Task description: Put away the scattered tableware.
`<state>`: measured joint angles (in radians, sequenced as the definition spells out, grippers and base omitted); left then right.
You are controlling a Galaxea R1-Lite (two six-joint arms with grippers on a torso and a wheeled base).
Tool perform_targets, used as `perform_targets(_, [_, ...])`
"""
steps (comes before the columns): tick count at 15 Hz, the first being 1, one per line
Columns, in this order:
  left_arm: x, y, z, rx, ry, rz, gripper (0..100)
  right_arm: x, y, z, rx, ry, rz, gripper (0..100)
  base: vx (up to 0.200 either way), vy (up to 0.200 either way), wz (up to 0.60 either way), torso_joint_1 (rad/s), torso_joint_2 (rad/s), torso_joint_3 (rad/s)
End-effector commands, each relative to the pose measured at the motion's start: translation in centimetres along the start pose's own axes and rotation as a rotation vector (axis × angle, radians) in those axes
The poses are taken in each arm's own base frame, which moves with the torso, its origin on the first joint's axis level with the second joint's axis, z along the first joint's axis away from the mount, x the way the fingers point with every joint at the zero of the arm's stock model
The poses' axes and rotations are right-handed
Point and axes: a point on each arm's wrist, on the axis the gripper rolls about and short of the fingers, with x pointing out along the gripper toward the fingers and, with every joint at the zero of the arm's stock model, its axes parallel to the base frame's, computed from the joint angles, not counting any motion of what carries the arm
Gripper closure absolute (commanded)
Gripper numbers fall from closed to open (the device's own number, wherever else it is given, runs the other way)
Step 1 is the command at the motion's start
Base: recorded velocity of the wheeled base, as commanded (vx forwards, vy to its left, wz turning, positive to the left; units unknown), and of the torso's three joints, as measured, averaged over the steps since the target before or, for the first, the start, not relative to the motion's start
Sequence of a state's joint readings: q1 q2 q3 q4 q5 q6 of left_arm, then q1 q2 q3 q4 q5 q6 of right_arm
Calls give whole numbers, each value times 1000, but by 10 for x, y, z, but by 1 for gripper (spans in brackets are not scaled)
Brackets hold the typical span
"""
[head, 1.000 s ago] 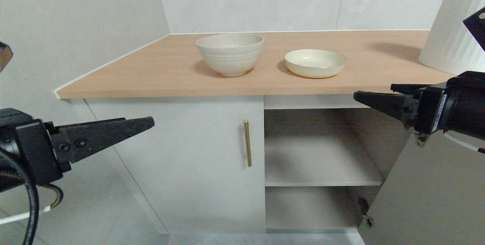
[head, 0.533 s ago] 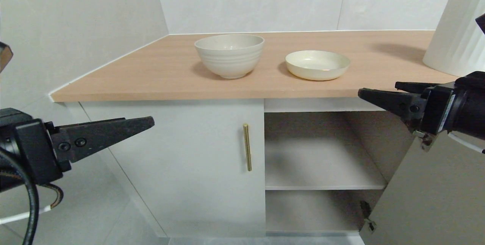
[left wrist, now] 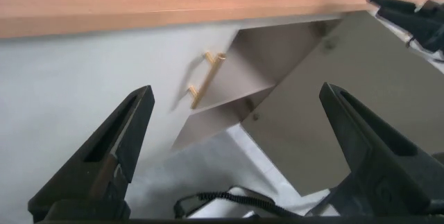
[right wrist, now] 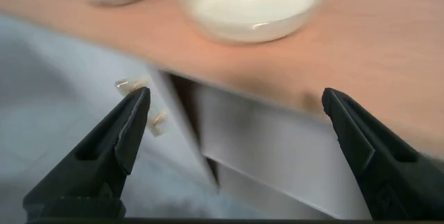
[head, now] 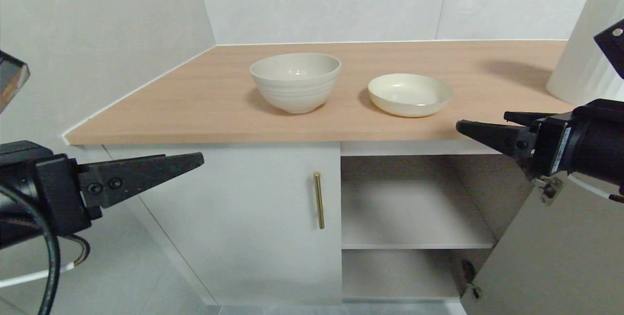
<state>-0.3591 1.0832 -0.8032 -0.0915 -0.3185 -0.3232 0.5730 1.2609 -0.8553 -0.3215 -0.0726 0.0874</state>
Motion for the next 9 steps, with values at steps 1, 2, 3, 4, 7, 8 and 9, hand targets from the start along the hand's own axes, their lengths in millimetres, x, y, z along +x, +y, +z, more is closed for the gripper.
perform_targets(1, [2,1,0,-2,3,1,0,3,0,-1,-1,7,1,0,0,0,0,139,-535,-330])
perform_targets(2, [2,1,0,-2,3,1,0,4,0,-2,-1,8,-1,0,0,0,0,105,-540,-305])
perform_targets(3, [2,1,0,-2,5,-2,0,5,0,-2,1,11,-3,0,0,0,0,115,-496,-290])
perform_targets(4, [2,1,0,-2,5,-2,0,5,0,-2,1,12,-3,0,0,0,0,159,-471,-305])
perform_targets(7, [4,2,-1,-4,12,0,0,10,-4,-4,0,23,-22,0,0,0,0,162,-456,-300])
perform_targets(8, [4,1,0,-4,11,0,0,11,-4,-5,0,28,-24,0,0,0,0,198,-466,-286])
perform_targets(9, [4,1,1,-2,7,-1,0,12,-5,-6,2,30,-26,0,0,0,0,144,-354,-212])
